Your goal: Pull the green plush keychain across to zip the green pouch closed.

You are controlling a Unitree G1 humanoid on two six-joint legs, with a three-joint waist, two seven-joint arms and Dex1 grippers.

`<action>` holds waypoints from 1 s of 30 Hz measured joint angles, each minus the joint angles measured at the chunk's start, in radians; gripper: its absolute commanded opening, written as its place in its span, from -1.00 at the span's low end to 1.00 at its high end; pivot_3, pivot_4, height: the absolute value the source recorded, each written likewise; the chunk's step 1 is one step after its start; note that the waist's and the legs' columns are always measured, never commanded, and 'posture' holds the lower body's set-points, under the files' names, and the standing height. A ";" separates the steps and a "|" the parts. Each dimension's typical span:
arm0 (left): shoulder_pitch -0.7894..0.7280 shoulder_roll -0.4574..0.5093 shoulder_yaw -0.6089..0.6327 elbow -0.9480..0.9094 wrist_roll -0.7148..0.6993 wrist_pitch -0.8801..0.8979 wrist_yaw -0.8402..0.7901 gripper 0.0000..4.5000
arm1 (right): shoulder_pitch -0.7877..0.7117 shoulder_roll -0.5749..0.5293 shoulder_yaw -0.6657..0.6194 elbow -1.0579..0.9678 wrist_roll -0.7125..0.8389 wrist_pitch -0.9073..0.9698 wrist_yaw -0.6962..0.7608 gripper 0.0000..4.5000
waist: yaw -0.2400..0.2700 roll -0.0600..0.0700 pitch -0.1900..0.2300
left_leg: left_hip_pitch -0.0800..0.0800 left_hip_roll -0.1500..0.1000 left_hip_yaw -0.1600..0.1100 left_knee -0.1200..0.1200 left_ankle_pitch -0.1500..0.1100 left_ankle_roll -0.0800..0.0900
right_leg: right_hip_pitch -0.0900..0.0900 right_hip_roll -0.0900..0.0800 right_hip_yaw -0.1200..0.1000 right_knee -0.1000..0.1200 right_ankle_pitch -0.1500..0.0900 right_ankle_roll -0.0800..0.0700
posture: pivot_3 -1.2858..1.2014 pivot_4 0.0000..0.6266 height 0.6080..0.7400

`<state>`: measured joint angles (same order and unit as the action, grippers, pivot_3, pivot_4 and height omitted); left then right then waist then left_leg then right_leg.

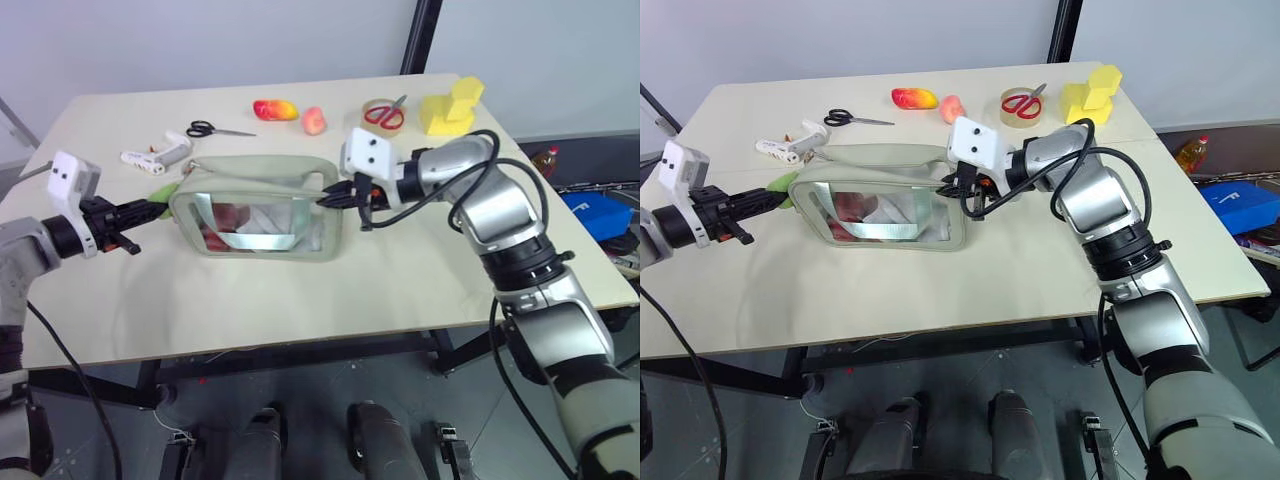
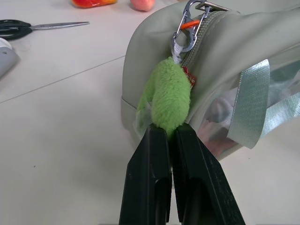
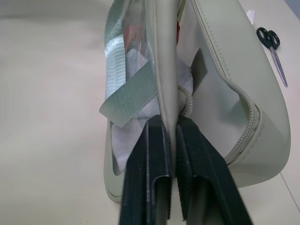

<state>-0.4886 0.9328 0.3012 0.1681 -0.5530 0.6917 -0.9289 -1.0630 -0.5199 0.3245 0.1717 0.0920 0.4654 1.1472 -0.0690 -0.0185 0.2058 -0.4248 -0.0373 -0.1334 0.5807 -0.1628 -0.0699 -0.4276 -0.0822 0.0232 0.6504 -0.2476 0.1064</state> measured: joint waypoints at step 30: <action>-0.337 -0.014 -0.316 -0.003 0.194 -0.141 -0.165 0.15 | 0.023 0.029 0.003 0.000 -0.030 -0.043 -0.013 -1.00 | -0.002 0.000 0.000 | 0.001 0.000 0.000 0.004 0.000 0.000 | 0.001 0.001 0.000 0.004 0.000 0.001 | 0.03 -0.52 1.00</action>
<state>-0.8261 0.9191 -0.0146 0.1650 -0.3594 0.5511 -1.0941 -1.0402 -0.4909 0.3274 0.1716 0.0625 0.4227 1.1340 -0.0707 -0.0185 0.2057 -0.4241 -0.0372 -0.1331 0.5844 -0.1627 -0.0697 -0.4271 -0.0814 0.0233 0.6548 -0.2473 0.1073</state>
